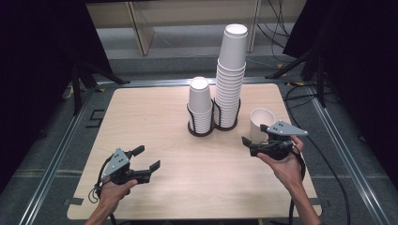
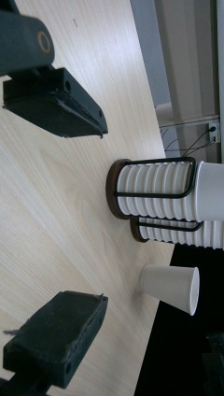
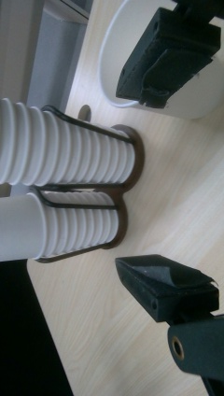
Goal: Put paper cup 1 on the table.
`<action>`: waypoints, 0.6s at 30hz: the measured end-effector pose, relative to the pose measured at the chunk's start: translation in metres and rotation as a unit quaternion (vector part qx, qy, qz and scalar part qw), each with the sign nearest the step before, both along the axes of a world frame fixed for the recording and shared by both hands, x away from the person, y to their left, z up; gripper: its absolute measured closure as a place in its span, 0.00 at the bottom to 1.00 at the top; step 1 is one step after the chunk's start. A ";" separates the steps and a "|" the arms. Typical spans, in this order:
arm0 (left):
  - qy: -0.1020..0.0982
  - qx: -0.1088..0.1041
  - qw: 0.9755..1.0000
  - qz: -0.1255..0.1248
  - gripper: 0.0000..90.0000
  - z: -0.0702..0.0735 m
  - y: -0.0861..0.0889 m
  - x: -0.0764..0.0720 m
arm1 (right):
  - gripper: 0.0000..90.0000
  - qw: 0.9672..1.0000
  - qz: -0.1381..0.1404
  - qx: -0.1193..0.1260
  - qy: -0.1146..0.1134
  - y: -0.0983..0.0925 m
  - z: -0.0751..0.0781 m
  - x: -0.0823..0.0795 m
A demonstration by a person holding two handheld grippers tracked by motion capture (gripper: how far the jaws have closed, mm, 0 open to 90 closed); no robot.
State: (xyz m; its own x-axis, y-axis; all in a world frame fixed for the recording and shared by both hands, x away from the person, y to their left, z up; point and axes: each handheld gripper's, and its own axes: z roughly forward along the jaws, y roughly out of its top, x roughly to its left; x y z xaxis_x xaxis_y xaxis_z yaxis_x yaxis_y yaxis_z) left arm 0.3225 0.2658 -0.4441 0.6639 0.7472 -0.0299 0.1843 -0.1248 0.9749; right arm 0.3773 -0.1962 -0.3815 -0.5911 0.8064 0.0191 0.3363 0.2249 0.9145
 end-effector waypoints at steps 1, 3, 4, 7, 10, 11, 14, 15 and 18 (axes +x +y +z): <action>0.000 0.001 1.000 0.000 0.16 0.000 0.000 0.000 | 0.18 1.000 0.004 0.008 0.002 0.002 0.002 0.002; 0.000 0.001 1.000 0.001 0.16 0.000 0.000 0.000 | 0.18 1.000 0.005 0.009 0.006 0.005 0.007 0.004; 0.000 0.001 1.000 0.001 0.16 0.000 0.001 0.000 | 0.18 1.000 0.006 0.004 -0.003 0.005 0.010 0.006; 0.000 0.002 1.000 0.000 0.16 0.000 0.001 0.000 | 0.18 1.000 0.001 0.012 -0.004 0.010 0.016 0.012; 0.000 0.002 1.000 0.001 0.16 0.000 0.001 0.000 | 0.18 1.000 0.004 0.018 -0.005 0.011 0.022 0.018; 0.000 0.001 1.000 0.001 0.16 0.000 0.001 0.000 | 0.18 1.000 0.004 0.024 -0.003 0.012 0.024 0.021; 0.001 0.000 1.000 0.002 0.16 0.000 0.001 0.001 | 0.18 1.000 0.005 0.027 -0.004 0.016 0.028 0.028; 0.002 0.001 1.000 0.002 0.16 0.000 0.001 0.001 | 0.18 1.000 0.003 0.026 -0.002 0.016 0.030 0.030; 0.002 0.002 1.000 0.002 0.16 0.000 0.001 0.001 | 0.18 1.000 -0.003 0.022 -0.004 0.018 0.035 0.038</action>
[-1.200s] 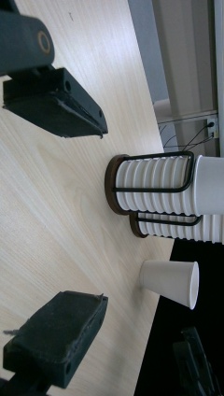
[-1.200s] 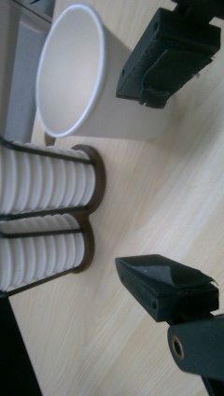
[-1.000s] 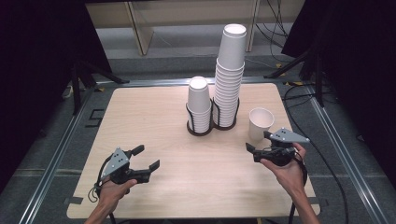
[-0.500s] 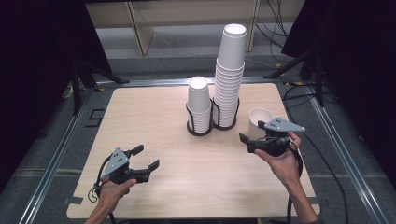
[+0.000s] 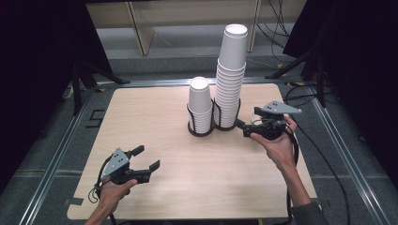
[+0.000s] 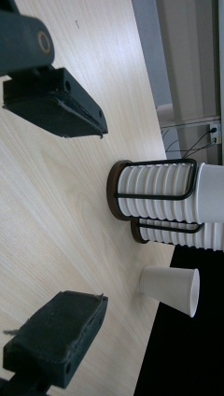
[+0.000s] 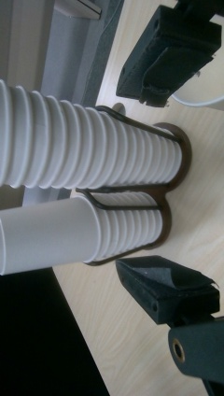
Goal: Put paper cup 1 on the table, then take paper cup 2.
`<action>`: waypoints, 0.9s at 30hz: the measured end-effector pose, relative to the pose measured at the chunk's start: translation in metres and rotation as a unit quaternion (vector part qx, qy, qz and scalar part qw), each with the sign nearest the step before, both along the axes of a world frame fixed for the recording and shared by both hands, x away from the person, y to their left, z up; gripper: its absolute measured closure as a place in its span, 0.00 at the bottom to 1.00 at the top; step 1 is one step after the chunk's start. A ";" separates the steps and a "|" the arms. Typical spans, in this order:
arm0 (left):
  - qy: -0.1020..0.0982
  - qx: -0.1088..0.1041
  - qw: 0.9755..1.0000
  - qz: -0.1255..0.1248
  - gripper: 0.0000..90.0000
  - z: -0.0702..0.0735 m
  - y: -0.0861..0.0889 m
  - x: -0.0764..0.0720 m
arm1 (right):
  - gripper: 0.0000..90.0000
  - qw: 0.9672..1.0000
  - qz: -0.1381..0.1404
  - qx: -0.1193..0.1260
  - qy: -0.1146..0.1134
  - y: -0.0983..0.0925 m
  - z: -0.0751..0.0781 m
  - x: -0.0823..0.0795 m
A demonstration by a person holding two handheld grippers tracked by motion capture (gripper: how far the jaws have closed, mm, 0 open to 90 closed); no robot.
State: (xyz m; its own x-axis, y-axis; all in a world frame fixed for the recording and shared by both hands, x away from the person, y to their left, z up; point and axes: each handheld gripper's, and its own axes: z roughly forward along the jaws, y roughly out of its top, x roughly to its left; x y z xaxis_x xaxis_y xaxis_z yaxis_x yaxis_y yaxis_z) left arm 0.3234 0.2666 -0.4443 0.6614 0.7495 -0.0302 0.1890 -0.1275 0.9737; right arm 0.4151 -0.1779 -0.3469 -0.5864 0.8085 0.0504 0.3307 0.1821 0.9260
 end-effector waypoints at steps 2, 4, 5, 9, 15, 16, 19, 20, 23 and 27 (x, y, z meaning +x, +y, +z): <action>0.000 -0.001 1.000 0.000 0.16 0.000 0.000 0.000 | 0.17 1.000 0.003 0.005 0.005 0.001 0.003 0.005; 0.000 0.000 1.000 0.000 0.16 0.000 0.000 0.000 | 0.17 1.000 -0.001 0.006 -0.003 0.000 0.008 0.010; 0.000 -0.001 1.000 0.000 0.16 0.000 0.000 0.000 | 0.17 1.000 0.000 0.011 0.001 0.000 0.009 0.012; 0.002 -0.002 1.000 0.001 0.16 -0.001 0.000 0.000 | 0.17 1.000 0.000 0.020 -0.002 0.002 0.022 0.019; 0.001 0.000 1.000 -0.001 0.16 0.000 0.001 -0.001 | 0.17 1.000 -0.005 0.010 -0.017 0.005 0.045 0.033; 0.002 0.000 1.000 0.000 0.16 0.000 0.001 -0.001 | 0.17 1.000 -0.003 0.013 -0.014 0.006 0.048 0.035; 0.001 0.000 1.000 -0.001 0.16 0.000 0.000 0.000 | 0.17 1.000 -0.006 0.015 -0.023 0.008 0.058 0.043; 0.002 0.001 1.000 -0.002 0.16 0.000 0.000 0.000 | 0.17 1.000 -0.005 0.023 -0.013 0.008 0.062 0.044; 0.002 -0.001 1.000 -0.001 0.16 0.000 -0.001 0.000 | 0.17 0.999 -0.009 0.025 -0.024 0.009 0.074 0.051; 0.002 -0.001 1.000 -0.002 0.16 0.000 0.000 0.000 | 0.17 0.999 -0.007 0.029 -0.028 0.011 0.088 0.062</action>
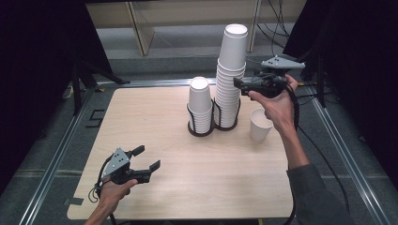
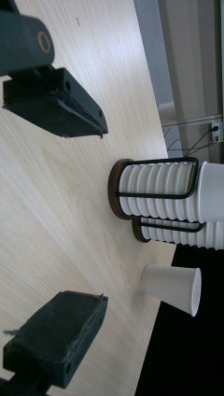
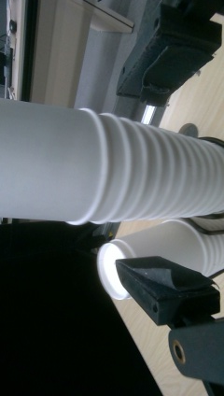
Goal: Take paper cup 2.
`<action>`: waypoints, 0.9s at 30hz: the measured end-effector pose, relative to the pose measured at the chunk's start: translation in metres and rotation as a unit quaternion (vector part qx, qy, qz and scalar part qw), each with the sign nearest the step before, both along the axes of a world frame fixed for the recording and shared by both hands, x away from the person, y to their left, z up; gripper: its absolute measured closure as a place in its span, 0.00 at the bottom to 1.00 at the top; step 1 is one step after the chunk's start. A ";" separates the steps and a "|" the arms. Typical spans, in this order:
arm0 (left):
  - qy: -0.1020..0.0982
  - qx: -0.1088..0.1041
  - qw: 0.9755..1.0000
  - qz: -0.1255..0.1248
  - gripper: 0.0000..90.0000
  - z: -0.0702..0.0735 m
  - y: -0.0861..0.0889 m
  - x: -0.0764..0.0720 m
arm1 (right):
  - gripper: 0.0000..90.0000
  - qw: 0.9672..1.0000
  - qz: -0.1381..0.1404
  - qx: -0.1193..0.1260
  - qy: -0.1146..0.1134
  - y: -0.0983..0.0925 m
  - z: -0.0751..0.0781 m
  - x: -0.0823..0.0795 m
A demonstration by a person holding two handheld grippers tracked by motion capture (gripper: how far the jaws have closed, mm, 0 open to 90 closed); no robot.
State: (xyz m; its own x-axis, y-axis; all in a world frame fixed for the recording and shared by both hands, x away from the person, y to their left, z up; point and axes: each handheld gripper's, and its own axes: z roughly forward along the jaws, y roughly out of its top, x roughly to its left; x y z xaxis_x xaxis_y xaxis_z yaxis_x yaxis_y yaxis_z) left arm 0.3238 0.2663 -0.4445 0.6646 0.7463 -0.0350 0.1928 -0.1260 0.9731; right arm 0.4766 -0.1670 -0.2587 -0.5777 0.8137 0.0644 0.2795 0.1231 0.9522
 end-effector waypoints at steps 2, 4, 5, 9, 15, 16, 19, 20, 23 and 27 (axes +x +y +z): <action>0.001 0.001 1.000 0.001 0.16 0.000 0.000 0.000 | 0.17 1.000 0.001 0.002 -0.001 0.002 0.006 0.005; 0.001 0.000 1.000 0.000 0.16 0.000 0.000 0.000 | 0.17 1.000 0.001 0.001 -0.002 0.005 0.011 0.009; 0.001 0.001 1.000 0.000 0.16 0.000 0.000 0.000 | 0.17 1.000 0.003 0.001 -0.009 0.006 0.013 0.012; -0.013 -0.006 1.000 -0.010 0.16 -0.001 0.000 0.002 | 0.17 1.000 -0.001 -0.001 -0.007 0.011 0.020 0.022; -0.002 0.003 1.000 -0.003 0.16 0.001 0.002 0.001 | 0.17 1.000 -0.006 0.001 -0.010 0.014 0.029 0.035; -0.002 0.003 1.000 -0.003 0.16 0.001 0.002 0.001 | 0.17 1.000 -0.006 0.004 -0.008 0.015 0.030 0.036; -0.001 0.002 1.000 -0.004 0.16 0.000 0.001 0.001 | 0.17 1.000 -0.008 -0.001 -0.010 0.016 0.031 0.040; -0.001 0.002 1.000 -0.004 0.16 0.000 0.001 0.001 | 0.17 1.000 -0.005 0.001 -0.013 0.017 0.031 0.041; -0.001 0.003 1.000 -0.005 0.16 0.000 0.001 0.001 | 0.17 1.000 -0.009 0.005 -0.008 0.020 0.033 0.044; 0.000 0.000 1.000 -0.004 0.16 0.000 0.001 0.001 | 0.16 1.000 -0.009 0.004 -0.011 0.025 0.035 0.051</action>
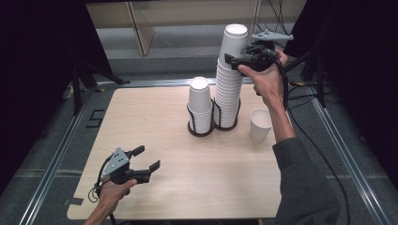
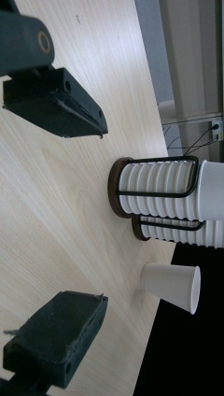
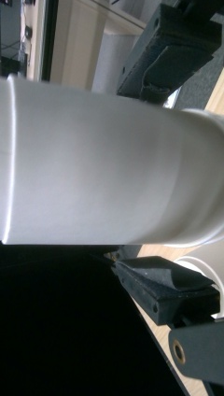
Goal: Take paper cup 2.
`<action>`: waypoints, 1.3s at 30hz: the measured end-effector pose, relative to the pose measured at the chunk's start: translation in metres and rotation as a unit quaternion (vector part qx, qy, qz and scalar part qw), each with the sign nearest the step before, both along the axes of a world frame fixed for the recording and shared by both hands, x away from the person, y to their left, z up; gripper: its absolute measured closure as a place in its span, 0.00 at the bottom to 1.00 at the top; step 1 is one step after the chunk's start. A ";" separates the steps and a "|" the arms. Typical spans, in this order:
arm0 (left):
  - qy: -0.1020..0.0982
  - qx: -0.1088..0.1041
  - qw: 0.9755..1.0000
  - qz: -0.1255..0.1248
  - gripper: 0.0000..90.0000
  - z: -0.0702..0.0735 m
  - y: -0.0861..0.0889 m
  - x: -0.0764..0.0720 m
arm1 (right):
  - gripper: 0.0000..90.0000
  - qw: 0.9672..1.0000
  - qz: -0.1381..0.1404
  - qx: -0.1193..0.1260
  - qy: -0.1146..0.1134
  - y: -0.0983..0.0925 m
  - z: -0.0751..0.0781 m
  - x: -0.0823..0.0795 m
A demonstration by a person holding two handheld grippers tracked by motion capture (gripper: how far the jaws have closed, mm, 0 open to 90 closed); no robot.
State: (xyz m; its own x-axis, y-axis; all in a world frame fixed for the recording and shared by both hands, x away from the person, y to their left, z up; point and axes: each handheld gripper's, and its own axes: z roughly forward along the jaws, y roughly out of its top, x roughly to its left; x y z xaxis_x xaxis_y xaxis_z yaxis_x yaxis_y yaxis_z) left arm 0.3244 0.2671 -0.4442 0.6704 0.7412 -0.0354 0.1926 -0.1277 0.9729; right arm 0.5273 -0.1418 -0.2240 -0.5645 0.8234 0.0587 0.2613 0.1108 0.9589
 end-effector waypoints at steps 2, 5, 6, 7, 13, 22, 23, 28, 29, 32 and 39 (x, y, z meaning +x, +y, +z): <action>-0.001 0.001 1.000 -0.001 0.16 0.000 0.000 0.000 | 0.16 1.000 -0.003 -0.006 0.002 0.002 0.001 0.004; 0.000 0.001 1.000 -0.002 0.16 0.000 0.000 -0.001 | 0.17 1.000 -0.006 -0.008 0.002 0.005 0.000 0.010; 0.000 0.000 1.000 -0.002 0.16 0.000 0.000 -0.001 | 0.16 1.000 -0.008 -0.009 0.003 0.006 0.000 0.011; 0.000 0.000 1.000 -0.003 0.16 0.000 0.000 -0.001 | 0.16 1.000 -0.008 -0.010 0.001 0.007 0.000 0.013; 0.000 -0.001 1.000 -0.003 0.16 0.000 0.000 -0.001 | 0.15 1.000 -0.008 -0.006 0.005 0.011 -0.001 0.020; 0.000 -0.001 1.000 -0.003 0.16 0.000 0.000 -0.001 | 0.18 1.000 -0.005 0.002 0.008 0.011 0.004 0.023; 0.000 -0.001 1.000 -0.003 0.16 0.000 0.000 -0.001 | 0.19 1.000 -0.004 0.004 0.004 0.011 0.004 0.023; 0.000 -0.001 1.000 -0.003 0.16 0.000 0.000 -0.001 | 0.19 1.000 -0.005 0.010 -0.010 0.010 0.016 0.020; 0.000 -0.001 1.000 -0.003 0.16 0.000 0.000 -0.001 | 0.19 1.000 -0.006 0.013 -0.008 0.011 0.018 0.019; -0.002 0.000 1.000 -0.004 0.16 0.000 0.000 -0.001 | 0.19 1.000 -0.006 0.015 -0.017 0.010 0.026 0.018; -0.002 0.001 1.000 -0.005 0.16 0.000 0.000 -0.001 | 0.19 0.999 -0.008 0.021 -0.030 0.008 0.040 0.013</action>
State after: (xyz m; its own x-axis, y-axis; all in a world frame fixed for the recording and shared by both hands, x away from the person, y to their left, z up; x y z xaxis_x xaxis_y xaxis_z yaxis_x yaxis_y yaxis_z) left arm 0.3236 0.2670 -0.4438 0.6775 0.7348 -0.0319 0.1884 -0.1315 0.9733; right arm 0.5406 -0.1334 -0.1844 -0.5545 0.8300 0.0597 0.2055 0.0670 0.9764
